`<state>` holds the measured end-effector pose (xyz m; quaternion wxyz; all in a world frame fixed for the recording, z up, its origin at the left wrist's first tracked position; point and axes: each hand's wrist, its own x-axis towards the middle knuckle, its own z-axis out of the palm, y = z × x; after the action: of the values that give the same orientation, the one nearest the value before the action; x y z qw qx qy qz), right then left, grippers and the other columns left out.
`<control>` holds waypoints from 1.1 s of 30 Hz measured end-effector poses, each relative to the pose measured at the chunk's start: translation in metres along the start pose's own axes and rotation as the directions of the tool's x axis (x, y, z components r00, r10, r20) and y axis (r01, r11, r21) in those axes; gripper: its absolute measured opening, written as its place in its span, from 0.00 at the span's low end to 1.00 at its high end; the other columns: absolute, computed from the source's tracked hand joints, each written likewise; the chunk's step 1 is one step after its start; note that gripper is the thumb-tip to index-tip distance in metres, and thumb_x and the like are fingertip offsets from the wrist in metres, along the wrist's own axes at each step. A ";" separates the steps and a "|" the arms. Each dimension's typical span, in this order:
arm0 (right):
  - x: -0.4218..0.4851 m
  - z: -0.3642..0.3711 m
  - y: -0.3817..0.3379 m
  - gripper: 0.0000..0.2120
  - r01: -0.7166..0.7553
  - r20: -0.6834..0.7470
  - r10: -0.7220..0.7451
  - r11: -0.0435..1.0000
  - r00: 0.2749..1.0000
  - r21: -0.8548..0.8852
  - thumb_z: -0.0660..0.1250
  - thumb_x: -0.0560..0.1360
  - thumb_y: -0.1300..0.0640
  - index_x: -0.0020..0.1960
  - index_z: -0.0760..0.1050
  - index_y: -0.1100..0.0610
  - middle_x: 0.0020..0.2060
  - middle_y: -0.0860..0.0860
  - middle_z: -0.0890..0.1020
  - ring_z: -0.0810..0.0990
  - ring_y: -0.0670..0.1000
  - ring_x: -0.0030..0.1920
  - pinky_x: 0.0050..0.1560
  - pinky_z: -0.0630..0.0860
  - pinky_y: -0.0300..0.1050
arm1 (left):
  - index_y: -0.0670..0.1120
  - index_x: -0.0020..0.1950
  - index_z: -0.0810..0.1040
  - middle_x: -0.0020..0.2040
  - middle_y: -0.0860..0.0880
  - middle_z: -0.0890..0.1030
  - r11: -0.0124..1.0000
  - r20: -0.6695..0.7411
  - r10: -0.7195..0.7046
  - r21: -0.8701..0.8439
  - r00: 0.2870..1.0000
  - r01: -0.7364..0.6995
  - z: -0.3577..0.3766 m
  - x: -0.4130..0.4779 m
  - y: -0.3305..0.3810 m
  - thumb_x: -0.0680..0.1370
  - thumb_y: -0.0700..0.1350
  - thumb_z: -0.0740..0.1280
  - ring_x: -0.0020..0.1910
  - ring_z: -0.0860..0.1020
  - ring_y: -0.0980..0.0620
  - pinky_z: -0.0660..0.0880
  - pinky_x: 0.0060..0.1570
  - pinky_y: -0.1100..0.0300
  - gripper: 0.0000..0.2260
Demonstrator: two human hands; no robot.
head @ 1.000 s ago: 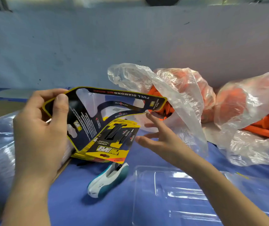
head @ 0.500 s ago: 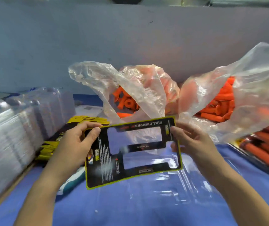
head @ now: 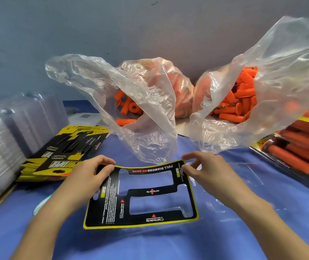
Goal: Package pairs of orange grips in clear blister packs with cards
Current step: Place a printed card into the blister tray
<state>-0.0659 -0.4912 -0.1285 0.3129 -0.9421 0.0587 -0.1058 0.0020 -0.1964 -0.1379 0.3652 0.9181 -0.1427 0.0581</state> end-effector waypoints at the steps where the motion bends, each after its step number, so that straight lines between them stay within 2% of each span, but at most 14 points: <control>1: 0.000 -0.001 0.002 0.09 -0.004 -0.005 0.003 1.000 1.000 -0.008 0.65 0.77 0.46 0.57 0.77 0.40 0.38 0.40 0.81 0.75 0.40 0.34 0.33 0.70 0.41 | 0.53 0.50 0.79 0.30 0.69 0.77 1.000 -0.003 0.004 0.020 1.000 -0.004 0.002 -0.001 0.001 0.81 0.46 0.66 0.23 0.75 0.59 0.68 0.28 0.70 0.04; 5: -0.001 -0.003 0.006 0.07 -0.016 -0.044 0.016 1.000 0.999 -0.011 0.64 0.78 0.46 0.53 0.79 0.42 0.40 0.39 0.80 0.75 0.38 0.30 0.32 0.68 0.41 | 0.53 0.49 0.80 0.28 0.66 0.77 0.999 -0.019 0.003 0.049 1.000 -0.002 0.007 -0.002 0.002 0.80 0.46 0.66 0.20 0.74 0.57 0.69 0.27 0.69 0.03; 8: -0.002 -0.004 0.007 0.08 -0.006 -0.057 0.004 0.999 0.998 -0.038 0.63 0.78 0.47 0.51 0.80 0.44 0.41 0.39 0.80 0.77 0.40 0.37 0.37 0.74 0.44 | 0.54 0.49 0.79 0.29 0.62 0.78 0.999 -0.023 -0.011 0.053 1.000 0.012 0.008 -0.003 0.000 0.80 0.46 0.66 0.20 0.74 0.57 0.69 0.26 0.68 0.03; 10: -0.003 -0.005 0.008 0.08 0.012 -0.073 -0.016 0.999 0.997 -0.051 0.63 0.79 0.47 0.51 0.80 0.44 0.43 0.41 0.80 0.76 0.42 0.39 0.38 0.74 0.45 | 0.56 0.48 0.78 0.35 0.62 0.79 0.995 -0.018 -0.009 0.098 1.000 0.010 0.008 -0.005 -0.002 0.80 0.48 0.66 0.25 0.76 0.60 0.68 0.28 0.68 0.03; 12: -0.003 -0.004 0.008 0.08 0.026 -0.081 -0.031 0.998 0.996 -0.063 0.62 0.79 0.48 0.52 0.80 0.44 0.44 0.41 0.80 0.76 0.43 0.40 0.39 0.74 0.45 | 0.59 0.47 0.77 0.41 0.61 0.81 0.986 -0.018 0.009 0.165 1.000 -0.006 0.007 -0.006 -0.003 0.80 0.51 0.65 0.35 0.77 0.64 0.67 0.33 0.69 0.03; 13: -0.003 -0.003 0.008 0.08 0.031 -0.082 -0.037 0.997 0.996 -0.073 0.62 0.79 0.48 0.52 0.80 0.44 0.44 0.42 0.80 0.76 0.44 0.41 0.41 0.74 0.45 | 0.60 0.47 0.77 0.43 0.61 0.81 0.981 -0.020 0.025 0.192 0.999 -0.021 0.007 -0.007 -0.003 0.80 0.53 0.64 0.39 0.77 0.63 0.67 0.36 0.68 0.03; 17: -0.003 0.000 0.005 0.09 0.057 -0.105 -0.066 0.995 0.992 -0.085 0.62 0.80 0.49 0.53 0.80 0.46 0.46 0.44 0.79 0.77 0.47 0.46 0.49 0.75 0.49 | 0.61 0.49 0.78 0.47 0.59 0.79 0.970 -0.019 0.060 0.238 0.998 -0.054 0.005 -0.008 -0.005 0.80 0.56 0.63 0.49 0.77 0.53 0.73 0.50 0.53 0.05; 20: -0.003 0.004 0.000 0.09 0.088 -0.128 -0.100 0.992 0.987 -0.094 0.61 0.80 0.49 0.54 0.80 0.46 0.47 0.45 0.79 0.77 0.49 0.49 0.51 0.75 0.49 | 0.58 0.53 0.81 0.52 0.58 0.78 0.972 -0.058 0.073 0.228 0.996 -0.059 0.001 -0.009 -0.006 0.80 0.56 0.63 0.54 0.74 0.52 0.73 0.56 0.49 0.08; 22: -0.003 0.008 -0.005 0.10 0.125 -0.147 -0.137 0.988 0.980 -0.086 0.61 0.81 0.50 0.56 0.80 0.47 0.50 0.46 0.79 0.77 0.51 0.52 0.52 0.73 0.49 | 0.54 0.55 0.81 0.52 0.56 0.78 0.978 -0.112 0.071 0.202 0.991 -0.047 -0.001 -0.009 -0.007 0.80 0.54 0.63 0.51 0.75 0.52 0.72 0.54 0.51 0.10; 24: -0.005 0.013 -0.011 0.11 0.172 -0.138 -0.184 0.981 0.973 -0.093 0.61 0.81 0.50 0.59 0.79 0.46 0.53 0.46 0.79 0.75 0.51 0.55 0.55 0.71 0.48 | 0.50 0.56 0.81 0.51 0.53 0.79 0.984 -0.156 0.047 0.179 0.987 -0.018 -0.003 -0.009 -0.009 0.81 0.51 0.63 0.44 0.76 0.54 0.72 0.49 0.54 0.10; 28: -0.008 0.029 -0.026 0.14 0.305 -0.032 -0.313 0.940 0.949 -0.151 0.60 0.81 0.51 0.66 0.75 0.46 0.59 0.45 0.77 0.73 0.52 0.59 0.59 0.69 0.48 | 0.47 0.55 0.81 0.41 0.53 0.80 0.983 -0.182 -0.071 0.154 0.981 0.100 -0.003 -0.011 -0.017 0.81 0.46 0.64 0.37 0.76 0.58 0.67 0.39 0.58 0.08; 30: -0.009 0.037 -0.029 0.16 0.350 0.044 -0.348 0.915 0.936 -0.199 0.58 0.82 0.50 0.69 0.73 0.46 0.62 0.44 0.76 0.72 0.51 0.62 0.62 0.68 0.47 | 0.47 0.54 0.81 0.37 0.56 0.78 0.980 -0.166 -0.137 0.118 0.977 0.158 -0.001 -0.013 -0.020 0.81 0.46 0.64 0.35 0.77 0.57 0.70 0.37 0.58 0.07; 33: -0.009 0.045 -0.029 0.17 0.369 0.081 -0.360 0.901 0.930 -0.230 0.57 0.82 0.50 0.70 0.70 0.45 0.63 0.43 0.74 0.71 0.50 0.62 0.63 0.67 0.46 | 0.47 0.53 0.81 0.36 0.57 0.79 0.979 -0.168 -0.157 0.105 0.973 0.176 -0.002 -0.017 -0.021 0.82 0.46 0.63 0.40 0.80 0.47 0.77 0.41 0.53 0.08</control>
<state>-0.0630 -0.4406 -0.1481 0.1718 -0.9691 -0.1116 -0.1372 -0.0076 -0.1765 -0.1535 0.3237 0.9394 -0.0319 0.1087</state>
